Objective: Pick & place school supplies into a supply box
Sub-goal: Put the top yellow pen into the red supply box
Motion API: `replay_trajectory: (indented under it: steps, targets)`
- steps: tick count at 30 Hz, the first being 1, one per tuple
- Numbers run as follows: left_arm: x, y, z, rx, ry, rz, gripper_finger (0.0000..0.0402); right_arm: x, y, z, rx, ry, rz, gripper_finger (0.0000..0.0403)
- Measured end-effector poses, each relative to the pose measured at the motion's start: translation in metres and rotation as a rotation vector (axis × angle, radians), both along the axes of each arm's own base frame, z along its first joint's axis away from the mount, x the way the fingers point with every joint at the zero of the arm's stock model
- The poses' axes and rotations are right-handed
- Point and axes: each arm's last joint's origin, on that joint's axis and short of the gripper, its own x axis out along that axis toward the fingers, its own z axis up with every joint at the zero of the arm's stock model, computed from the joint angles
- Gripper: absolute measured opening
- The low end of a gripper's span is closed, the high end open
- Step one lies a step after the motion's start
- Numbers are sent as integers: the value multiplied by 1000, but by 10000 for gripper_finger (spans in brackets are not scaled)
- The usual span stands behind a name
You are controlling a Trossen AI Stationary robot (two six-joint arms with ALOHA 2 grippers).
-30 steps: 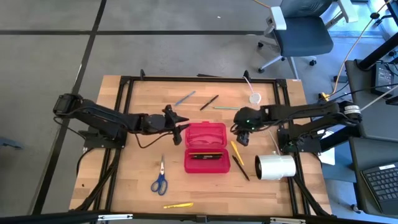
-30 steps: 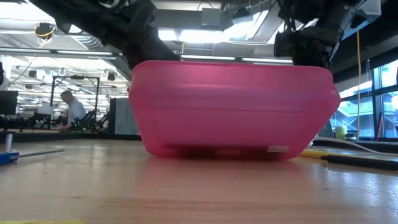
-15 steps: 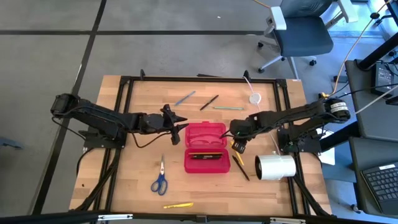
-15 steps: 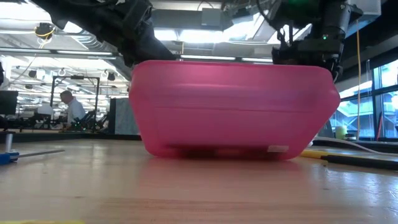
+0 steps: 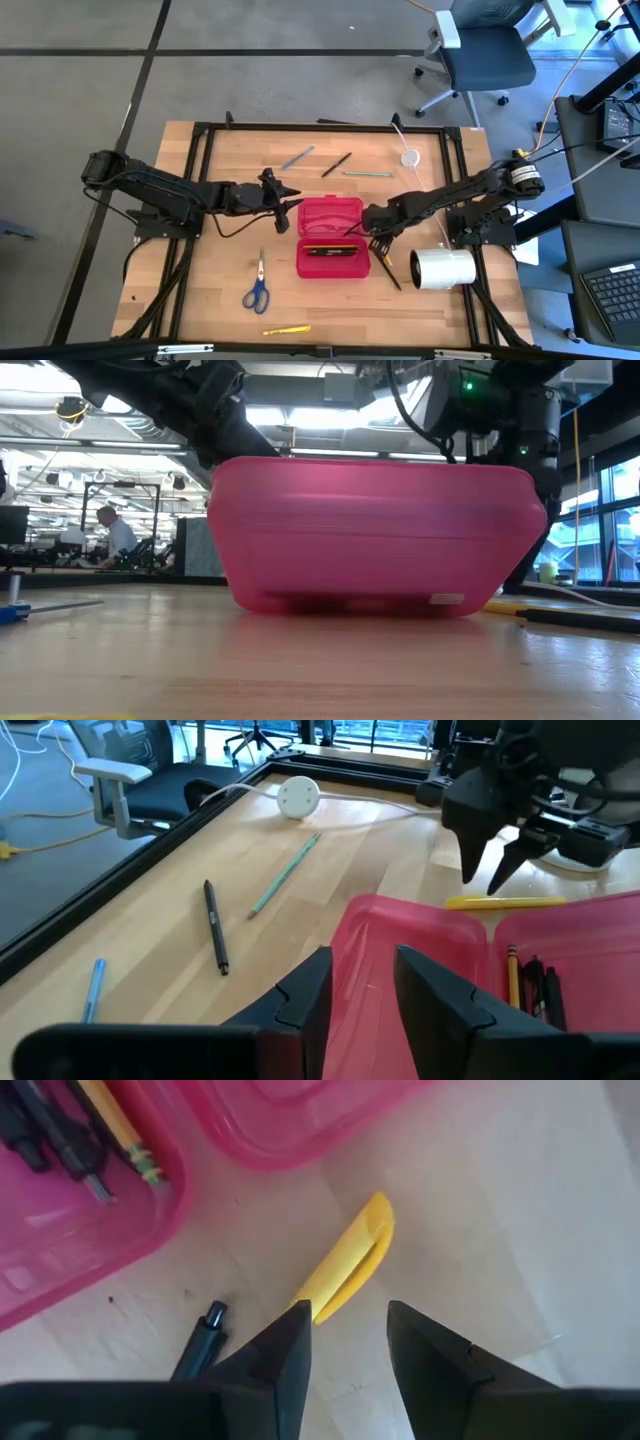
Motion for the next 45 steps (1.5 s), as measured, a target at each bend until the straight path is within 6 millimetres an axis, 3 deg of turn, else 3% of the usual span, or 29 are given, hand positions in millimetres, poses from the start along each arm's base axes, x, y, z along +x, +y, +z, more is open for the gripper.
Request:
replay_trajectory:
  steps: [20, 30, 40, 45]
  targets:
    - [0, 0, 0, 1, 4, 1, 99, 6, 20, -24, 2, 57, -13, 134]
    - [0, 0, 0, 2, 4, 3, 96, 3, 18, -26, -46, 81, -7, 61]
    - [0, 0, 0, 2, 4, 3, 97, -4, 17, -11, -31, 61, 25, 56]
    - [0, 0, 0, 2, 4, 3, 93, -11, 15, 2, -34, 52, 45, 25]
